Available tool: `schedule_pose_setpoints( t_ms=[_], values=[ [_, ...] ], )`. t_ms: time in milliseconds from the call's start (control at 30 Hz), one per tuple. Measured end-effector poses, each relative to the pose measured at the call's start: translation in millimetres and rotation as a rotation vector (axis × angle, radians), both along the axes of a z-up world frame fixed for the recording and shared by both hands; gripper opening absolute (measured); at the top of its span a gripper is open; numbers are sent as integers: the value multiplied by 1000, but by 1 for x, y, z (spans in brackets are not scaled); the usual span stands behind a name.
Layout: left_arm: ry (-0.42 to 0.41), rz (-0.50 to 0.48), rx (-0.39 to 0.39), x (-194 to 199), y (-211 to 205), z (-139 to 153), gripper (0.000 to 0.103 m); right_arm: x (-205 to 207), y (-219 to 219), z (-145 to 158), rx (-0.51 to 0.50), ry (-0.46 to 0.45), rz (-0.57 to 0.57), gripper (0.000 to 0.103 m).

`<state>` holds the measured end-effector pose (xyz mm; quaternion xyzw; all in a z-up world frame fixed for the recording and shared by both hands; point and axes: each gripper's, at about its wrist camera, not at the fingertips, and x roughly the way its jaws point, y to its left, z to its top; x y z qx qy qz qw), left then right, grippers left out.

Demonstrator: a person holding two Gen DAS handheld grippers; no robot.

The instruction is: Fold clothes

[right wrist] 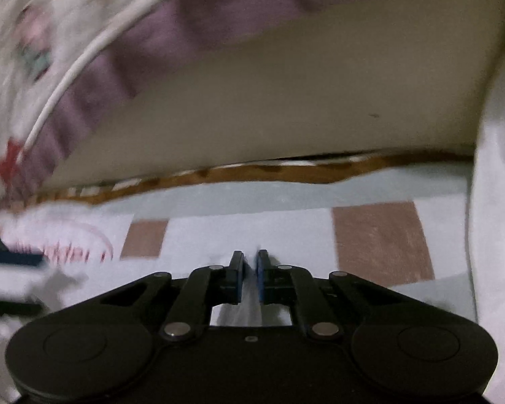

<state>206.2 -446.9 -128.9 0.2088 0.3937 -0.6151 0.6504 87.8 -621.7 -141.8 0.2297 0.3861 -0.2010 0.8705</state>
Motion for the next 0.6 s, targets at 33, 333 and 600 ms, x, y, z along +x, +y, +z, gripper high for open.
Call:
schedule_pose_setpoints(
  t_ms=[33,333,600],
  values=[
    [-2,-2,9,-2,-6,-4,54,-1,-6,0,17,-2,-18,2],
    [-90,78,77,56,70,13,57,-50,-15,19,-3,-145,-18,12],
    [-100,543,124,151,246,15,66,-28,15,-4,-54,-59,196,15]
  ],
)
